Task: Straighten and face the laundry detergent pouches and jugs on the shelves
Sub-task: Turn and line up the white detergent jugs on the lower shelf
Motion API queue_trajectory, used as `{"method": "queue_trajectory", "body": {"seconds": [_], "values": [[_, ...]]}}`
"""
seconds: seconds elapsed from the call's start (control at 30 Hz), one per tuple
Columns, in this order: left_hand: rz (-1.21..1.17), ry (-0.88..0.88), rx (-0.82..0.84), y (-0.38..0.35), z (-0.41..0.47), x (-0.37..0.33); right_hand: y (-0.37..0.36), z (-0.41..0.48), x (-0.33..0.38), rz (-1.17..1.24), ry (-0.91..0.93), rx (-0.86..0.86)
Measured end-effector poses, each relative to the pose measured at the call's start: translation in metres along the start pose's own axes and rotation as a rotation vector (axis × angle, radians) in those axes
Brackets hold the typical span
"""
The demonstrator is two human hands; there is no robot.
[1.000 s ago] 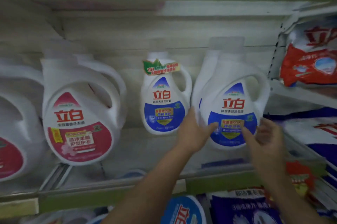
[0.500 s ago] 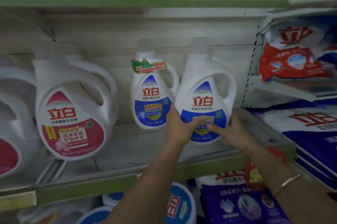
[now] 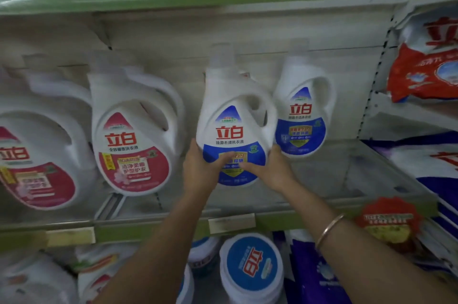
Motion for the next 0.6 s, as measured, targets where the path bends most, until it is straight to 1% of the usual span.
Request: {"method": "queue_trajectory", "body": {"seconds": [0.2, 0.43, 0.5, 0.6], "values": [[0.053, -0.033, -0.007, 0.002, 0.015, 0.001, -0.004, 0.012, 0.005, -0.002, 0.017, -0.012], [0.073, -0.046, -0.033, 0.003, 0.008, 0.003, -0.006, 0.010, -0.001, -0.004, 0.035, -0.046], [0.073, -0.036, -0.031, 0.004, 0.006, 0.001, -0.006, 0.008, -0.001, 0.005, 0.032, -0.049], [0.137, 0.005, -0.017, 0.004, -0.001, 0.000, -0.008, 0.005, -0.003, -0.002, 0.013, -0.046]]}}
Point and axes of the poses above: each hand's wrist, its own z-axis towards the middle knuckle, its own y-axis out of the back of the hand, x = y × z, the point moved 10 cm from there along z, towards the middle knuckle, and after that the axes turned 14 degrees about -z, right-handed, at the moved point
